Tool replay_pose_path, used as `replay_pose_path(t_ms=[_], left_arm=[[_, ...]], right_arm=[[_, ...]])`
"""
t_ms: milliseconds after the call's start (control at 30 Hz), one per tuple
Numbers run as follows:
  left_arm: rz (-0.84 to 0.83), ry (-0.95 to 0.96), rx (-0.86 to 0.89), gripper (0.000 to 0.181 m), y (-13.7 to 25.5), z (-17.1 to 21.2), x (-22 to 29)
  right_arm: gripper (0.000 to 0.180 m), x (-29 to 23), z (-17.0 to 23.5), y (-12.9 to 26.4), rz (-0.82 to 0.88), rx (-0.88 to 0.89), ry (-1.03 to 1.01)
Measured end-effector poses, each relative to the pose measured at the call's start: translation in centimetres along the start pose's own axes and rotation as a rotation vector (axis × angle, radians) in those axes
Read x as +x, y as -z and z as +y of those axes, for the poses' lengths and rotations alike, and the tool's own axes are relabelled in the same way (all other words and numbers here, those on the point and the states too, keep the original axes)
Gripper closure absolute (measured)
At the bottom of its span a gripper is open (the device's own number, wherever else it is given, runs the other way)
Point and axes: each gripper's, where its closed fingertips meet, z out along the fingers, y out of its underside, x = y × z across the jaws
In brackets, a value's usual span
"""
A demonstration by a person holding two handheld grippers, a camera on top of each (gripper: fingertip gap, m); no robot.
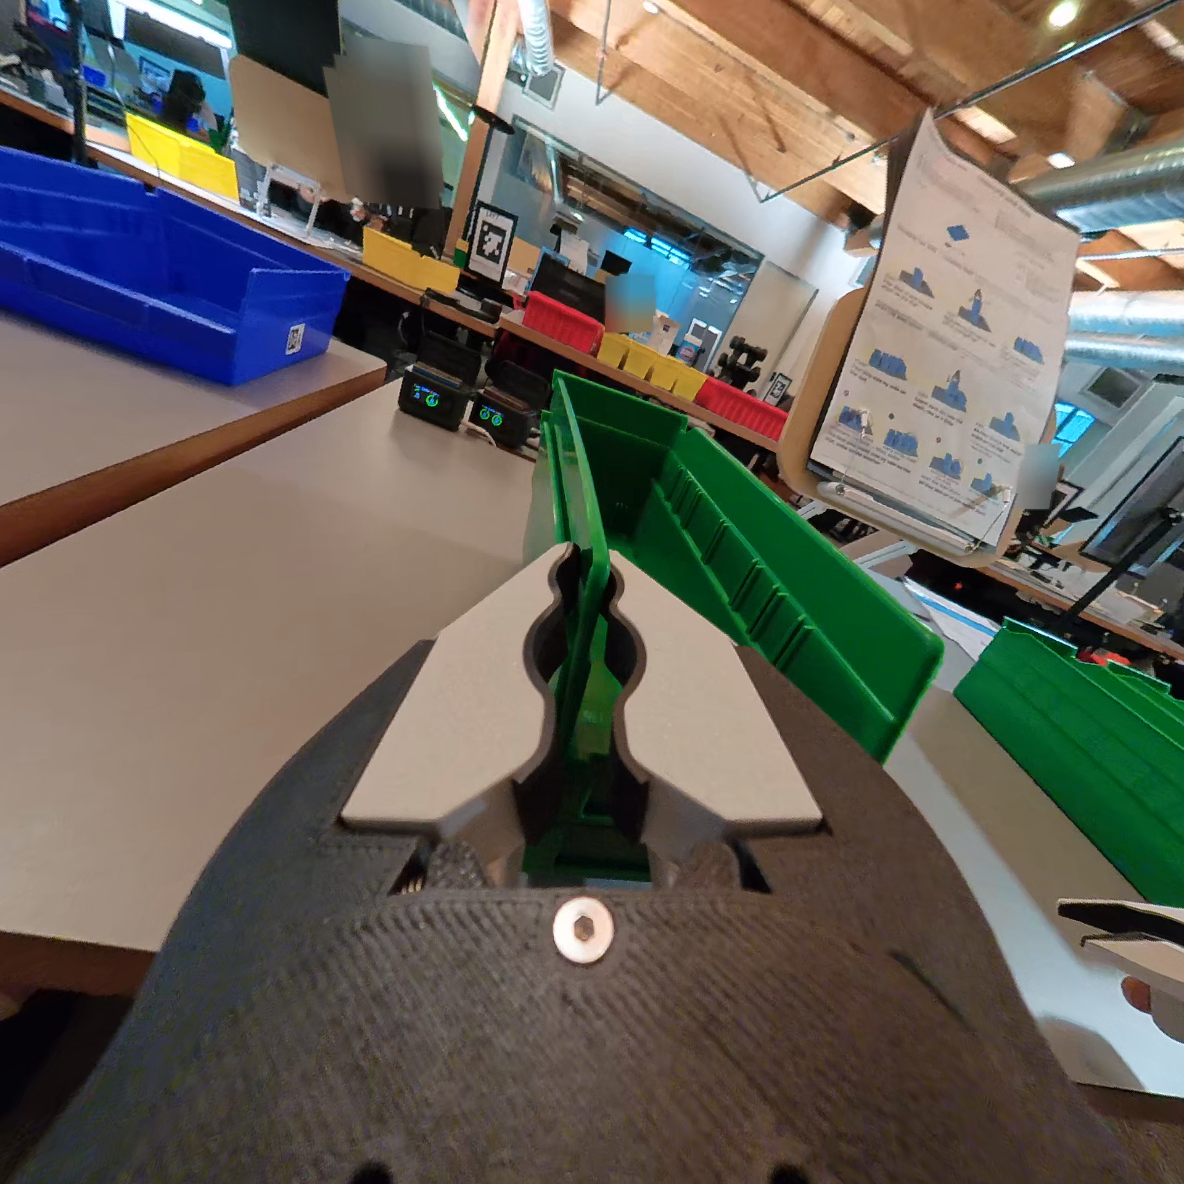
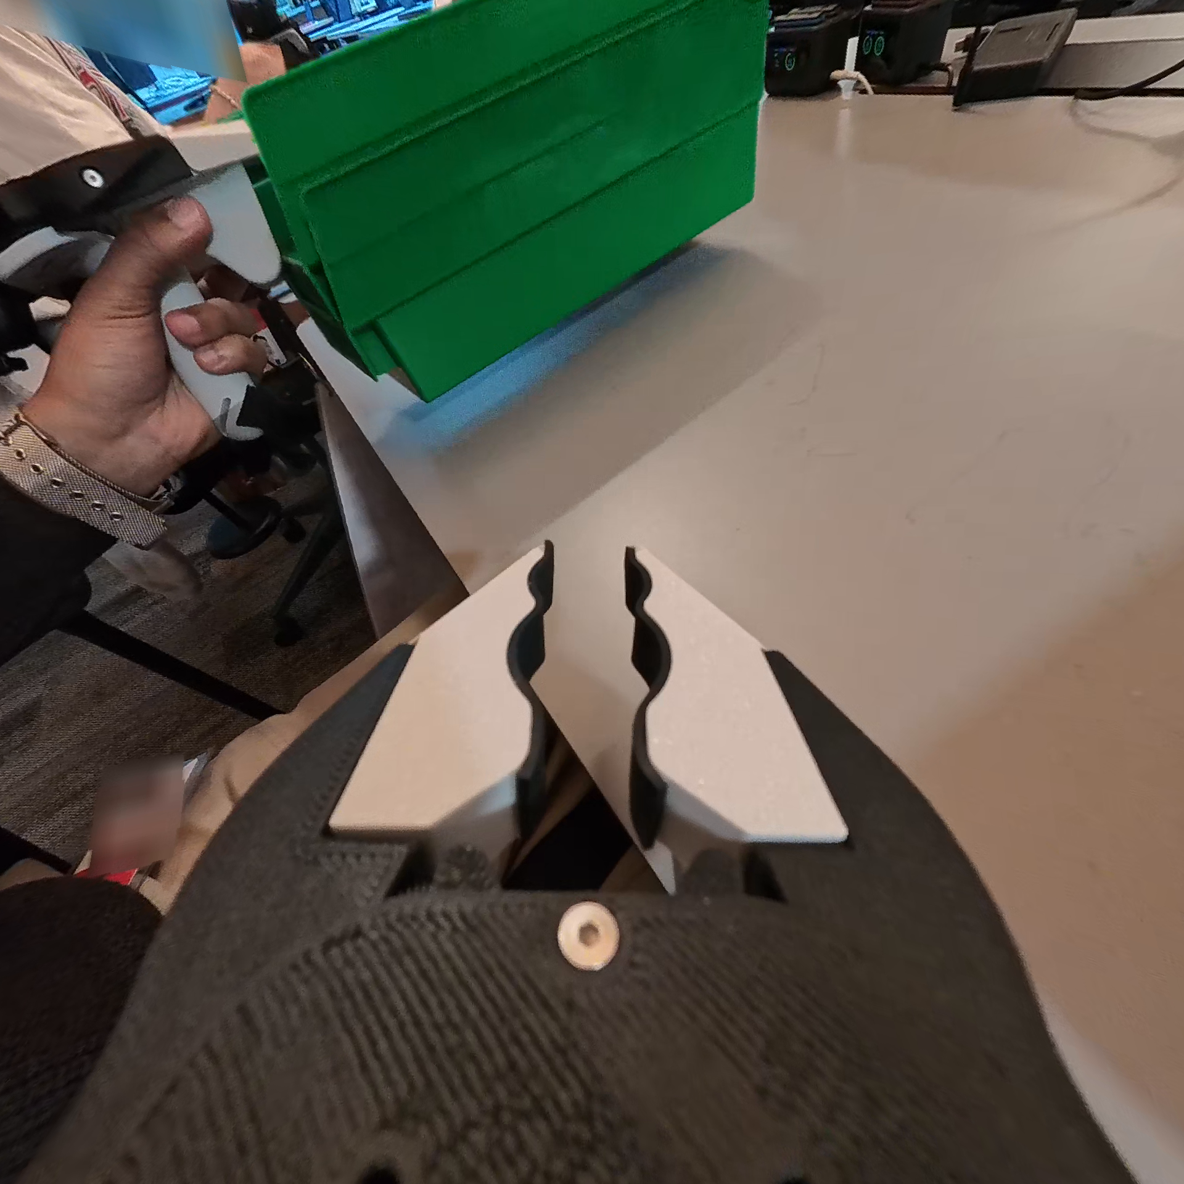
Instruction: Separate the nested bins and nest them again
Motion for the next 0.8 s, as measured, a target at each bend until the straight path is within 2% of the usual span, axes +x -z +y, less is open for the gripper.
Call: replay_pose_path(t_ms=[233, 333, 467, 600, 700, 800], left_arm=[[0.017, -0.012, 0.013, 0.181, 0.1, -0.1, 0.6], [0.034, -0.116, 0.061, 0.180, 0.5, -0.9, 1.6], [0.040, 0.044, 0.104, 0.181, 0.8, -1.7, 0.8], [0.054, -0.081, 0.126, 0.180, 1.1, -2.4, 1.8], [0.053, 0.014, 0.147, 0.180, 1.2, -2.7, 1.6], [0.053, -0.036, 0.131, 0.181, 1.1, -2.7, 1.4]], right_arm=[[0.159, 0.0, 0.0, 0.1, -0.001, 0.000, 0.001], [0.159, 0.0, 0.0, 0.0, -0.001, 0.001, 0.001], [0.159, -0.1, 0.1, 0.0, -0.003, -0.003, 0.000], [0.159, -0.1, 0.0, 0.1, -0.002, 0.001, 0.002], [0.159, -0.1, 0.1, 0.0, -0.004, -0.004, -0.001], [0.159, -0.1, 0.0, 0.1, -0.003, 0.002, 0.001]])
